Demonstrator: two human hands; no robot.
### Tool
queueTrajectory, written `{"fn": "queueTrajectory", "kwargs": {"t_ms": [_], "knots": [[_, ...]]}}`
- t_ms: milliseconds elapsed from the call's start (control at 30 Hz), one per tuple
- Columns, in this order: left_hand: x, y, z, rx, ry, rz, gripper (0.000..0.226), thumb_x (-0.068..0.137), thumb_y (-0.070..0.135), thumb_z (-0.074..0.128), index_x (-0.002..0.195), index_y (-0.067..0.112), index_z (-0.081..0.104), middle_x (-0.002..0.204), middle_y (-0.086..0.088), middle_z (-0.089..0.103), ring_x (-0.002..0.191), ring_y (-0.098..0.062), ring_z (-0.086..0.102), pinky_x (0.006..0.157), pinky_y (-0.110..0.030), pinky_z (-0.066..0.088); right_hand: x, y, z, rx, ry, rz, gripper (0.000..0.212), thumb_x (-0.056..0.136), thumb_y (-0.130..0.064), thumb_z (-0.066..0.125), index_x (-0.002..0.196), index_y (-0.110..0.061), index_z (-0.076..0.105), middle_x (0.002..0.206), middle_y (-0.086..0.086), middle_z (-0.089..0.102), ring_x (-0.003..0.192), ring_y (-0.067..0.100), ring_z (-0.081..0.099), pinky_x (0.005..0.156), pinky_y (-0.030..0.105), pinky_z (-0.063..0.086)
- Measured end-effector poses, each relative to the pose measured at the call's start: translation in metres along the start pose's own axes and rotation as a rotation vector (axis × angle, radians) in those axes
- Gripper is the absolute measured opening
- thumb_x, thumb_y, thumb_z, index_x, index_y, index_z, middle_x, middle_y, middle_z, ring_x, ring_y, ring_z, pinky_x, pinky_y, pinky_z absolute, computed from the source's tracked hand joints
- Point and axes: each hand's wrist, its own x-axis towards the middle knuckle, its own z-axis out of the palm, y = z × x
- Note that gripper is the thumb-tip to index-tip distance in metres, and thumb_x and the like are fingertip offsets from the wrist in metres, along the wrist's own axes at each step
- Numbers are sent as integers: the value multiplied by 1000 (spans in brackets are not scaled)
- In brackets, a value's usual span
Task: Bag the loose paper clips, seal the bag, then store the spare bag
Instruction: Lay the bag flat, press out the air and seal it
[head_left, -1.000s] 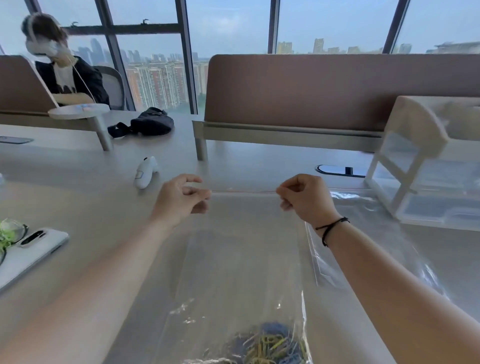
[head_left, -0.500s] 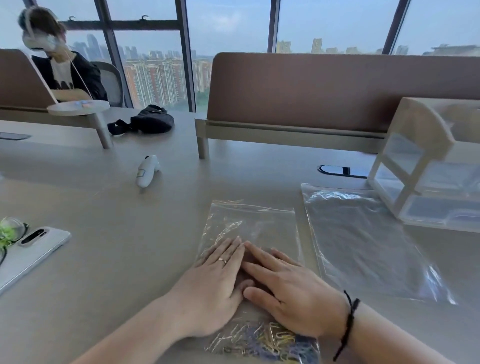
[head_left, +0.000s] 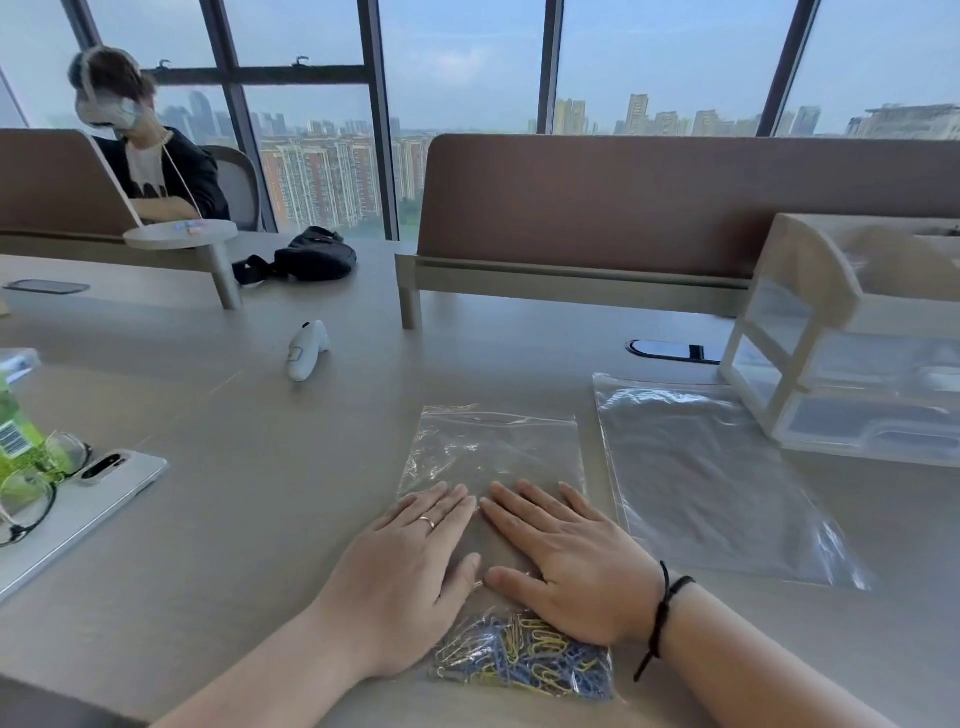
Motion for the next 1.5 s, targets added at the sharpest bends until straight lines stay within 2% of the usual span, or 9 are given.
{"fn": "queueTrajectory", "kwargs": {"t_ms": [67,100,267,533,700,767,1033,1167,1500], "knots": [[-3,4,-3,0,43,8,55,97,48,33,145,25,44,151,10,43,143,-3,28,119,-21,13,-1,-1,1,6,10,1,75,90,-77,9,154,-43,-6,162,-22,-12,149,1,-16,123,39,-9],[-4,5,-4,-21,28,3,56,97,52,30,146,27,42,153,13,39,144,0,24,119,-19,11,-2,-1,1,10,12,-1,75,90,-77,9,154,-43,-6,162,-22,-12,149,1,-16,123,39,-9],[-4,3,-10,-54,-233,23,87,77,71,-5,155,32,-3,160,19,-11,143,6,-19,120,-25,-6,-5,0,-2,-23,-6,-32,86,85,-83,16,155,-39,-9,162,-19,-15,149,4,-17,122,39,-11],[-7,6,-13,73,-361,35,96,79,87,5,152,28,-17,159,13,-25,143,-8,-30,121,-34,-8,-7,6,-5,43,-33,-52,89,83,-82,25,156,-38,-2,164,-19,-10,148,0,-17,123,40,-9],[3,8,-22,68,-492,24,107,72,94,12,149,29,-24,156,10,-31,141,-12,-34,121,-37,-10,12,8,-21,198,275,10,56,99,-59,32,148,-34,39,158,-9,36,146,12,29,119,34,22],[17,6,-30,21,-485,-15,108,72,93,15,149,28,-23,155,11,-30,142,-9,-33,121,-36,-10,28,6,-26,180,352,12,53,101,-54,31,146,-28,44,155,-7,42,143,14,36,116,33,26],[100,5,-1,-175,-315,-228,72,96,43,27,155,15,-2,164,-3,-10,149,-15,-13,122,-38,-5,84,29,-17,271,240,126,51,106,-38,23,155,-23,28,164,-2,23,151,13,19,122,34,13],[104,-6,18,-98,-260,-248,68,99,43,24,156,14,-2,165,-4,-6,150,-16,-9,122,-37,-4,84,33,-5,112,201,140,52,105,-34,22,156,-26,19,166,-7,15,152,11,10,123,35,6],[103,-14,22,-47,-266,-287,67,97,52,15,156,22,0,163,7,-9,150,-17,-10,121,-34,-5,85,38,0,92,205,254,63,101,-53,17,157,-23,16,167,-9,6,152,7,3,124,38,1]]}}
